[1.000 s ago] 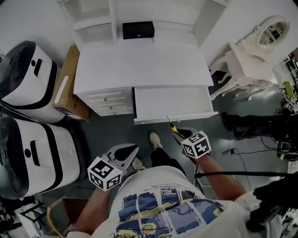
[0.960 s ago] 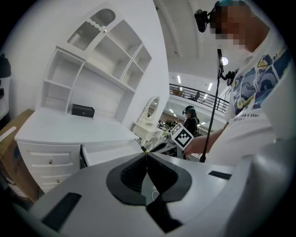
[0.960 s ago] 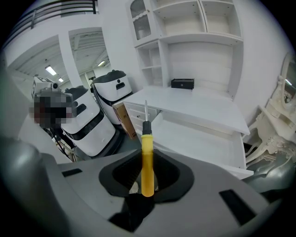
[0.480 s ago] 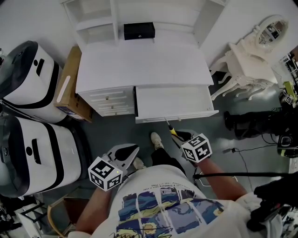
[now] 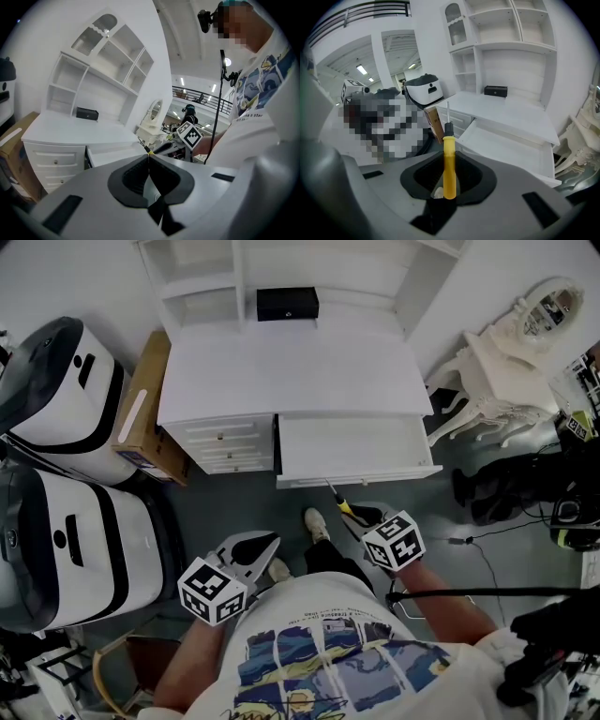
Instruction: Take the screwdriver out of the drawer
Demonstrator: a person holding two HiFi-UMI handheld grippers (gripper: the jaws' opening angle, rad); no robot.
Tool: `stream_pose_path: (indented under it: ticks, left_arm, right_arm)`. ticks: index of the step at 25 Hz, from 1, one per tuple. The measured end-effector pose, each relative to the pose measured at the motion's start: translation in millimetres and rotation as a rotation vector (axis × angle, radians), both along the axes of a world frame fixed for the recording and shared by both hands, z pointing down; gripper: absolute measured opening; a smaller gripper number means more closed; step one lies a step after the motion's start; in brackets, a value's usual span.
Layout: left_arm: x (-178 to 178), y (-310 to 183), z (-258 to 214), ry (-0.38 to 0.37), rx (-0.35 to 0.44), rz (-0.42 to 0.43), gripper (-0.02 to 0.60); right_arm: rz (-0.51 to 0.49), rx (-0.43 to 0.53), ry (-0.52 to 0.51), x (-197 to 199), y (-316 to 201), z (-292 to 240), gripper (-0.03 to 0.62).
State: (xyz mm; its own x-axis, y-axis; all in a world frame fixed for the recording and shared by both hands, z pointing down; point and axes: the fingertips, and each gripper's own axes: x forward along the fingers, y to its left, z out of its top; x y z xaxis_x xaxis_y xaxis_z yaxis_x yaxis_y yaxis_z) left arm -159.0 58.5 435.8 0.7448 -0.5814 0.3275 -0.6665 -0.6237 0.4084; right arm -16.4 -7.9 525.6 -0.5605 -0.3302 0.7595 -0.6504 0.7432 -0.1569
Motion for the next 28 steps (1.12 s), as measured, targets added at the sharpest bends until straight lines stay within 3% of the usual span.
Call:
stream_pose_path:
  ticks: [28]
  left_arm:
    - [0,9,-1,0.002,-0.009,0.006,0.014]
  right_arm:
    - [-0.034,-0.007,-0.023,-15,13,-6,0.094]
